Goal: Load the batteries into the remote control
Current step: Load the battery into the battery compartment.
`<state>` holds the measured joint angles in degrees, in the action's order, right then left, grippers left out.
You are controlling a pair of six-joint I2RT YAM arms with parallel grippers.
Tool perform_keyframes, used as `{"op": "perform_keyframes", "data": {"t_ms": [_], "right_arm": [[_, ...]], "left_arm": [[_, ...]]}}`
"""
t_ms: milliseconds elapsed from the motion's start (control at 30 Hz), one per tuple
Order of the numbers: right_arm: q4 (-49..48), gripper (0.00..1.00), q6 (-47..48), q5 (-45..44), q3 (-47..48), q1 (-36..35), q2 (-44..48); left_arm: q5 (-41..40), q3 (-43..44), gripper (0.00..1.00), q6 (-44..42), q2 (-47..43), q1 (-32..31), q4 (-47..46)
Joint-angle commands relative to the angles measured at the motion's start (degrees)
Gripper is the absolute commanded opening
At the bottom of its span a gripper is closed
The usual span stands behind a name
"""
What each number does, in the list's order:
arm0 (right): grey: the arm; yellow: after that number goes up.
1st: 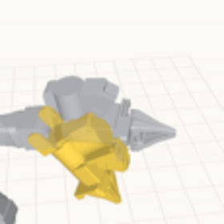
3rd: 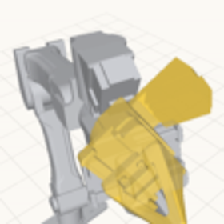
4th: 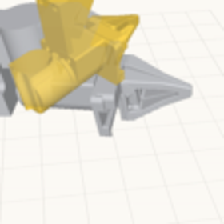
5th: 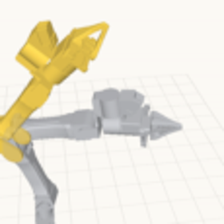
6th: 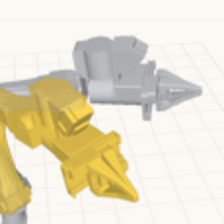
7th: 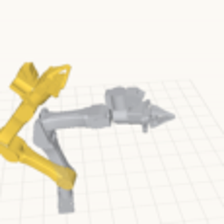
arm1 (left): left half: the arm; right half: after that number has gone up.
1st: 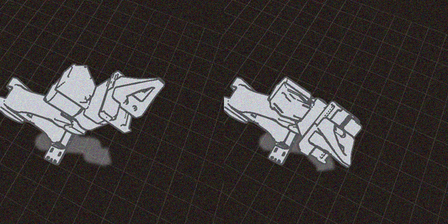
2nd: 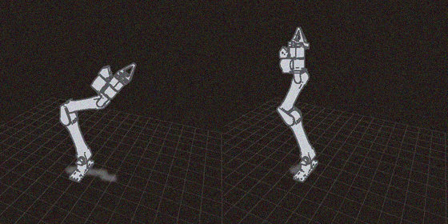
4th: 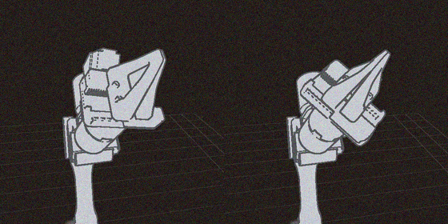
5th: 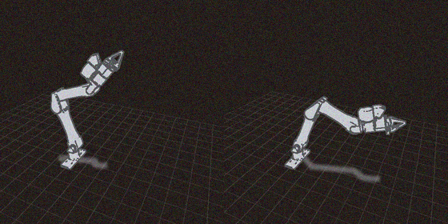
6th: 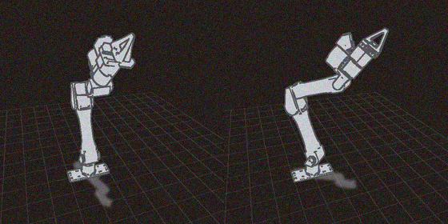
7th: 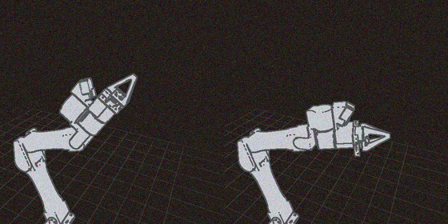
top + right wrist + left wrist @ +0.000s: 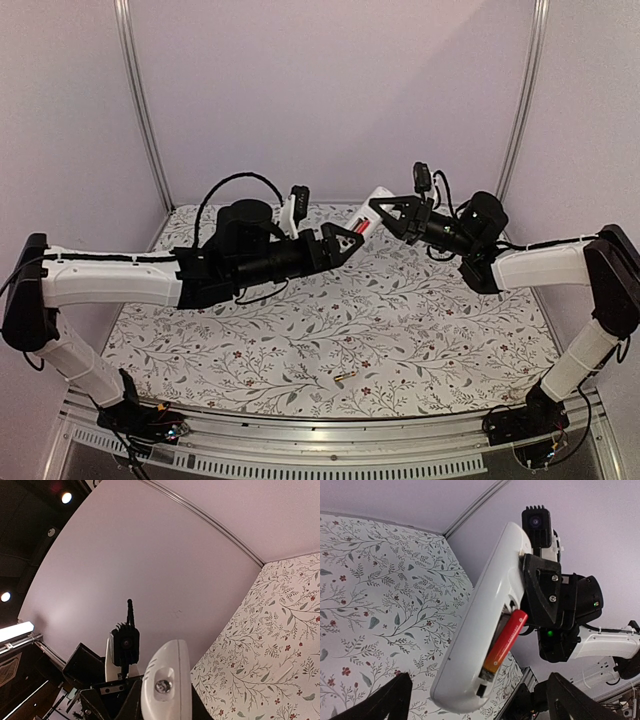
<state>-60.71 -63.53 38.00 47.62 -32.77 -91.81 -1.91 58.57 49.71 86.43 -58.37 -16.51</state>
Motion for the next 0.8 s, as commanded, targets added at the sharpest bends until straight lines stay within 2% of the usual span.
{"op": "perform_keyframes", "data": {"t_ms": [0, 200, 767], "right_arm": [[-2.6, 0.0, -0.3, -0.8, 1.5, -0.8, -1.1], [-3.3, 0.0, 0.0, -0.8, 1.0, -1.3, -1.7], [0.4, 0.0, 5.6, -2.2, -0.3, -2.7, 0.6]], "left_arm": [[1.5, 2.0, 0.93, 3.2, 1.4, 0.7, -3.3], [3.1, 2.3, 0.89, 5.3, 3.1, 0.7, -5.8], [-0.1, 1.2, 0.76, 11.0, 4.6, 1.3, -10.1]]}}
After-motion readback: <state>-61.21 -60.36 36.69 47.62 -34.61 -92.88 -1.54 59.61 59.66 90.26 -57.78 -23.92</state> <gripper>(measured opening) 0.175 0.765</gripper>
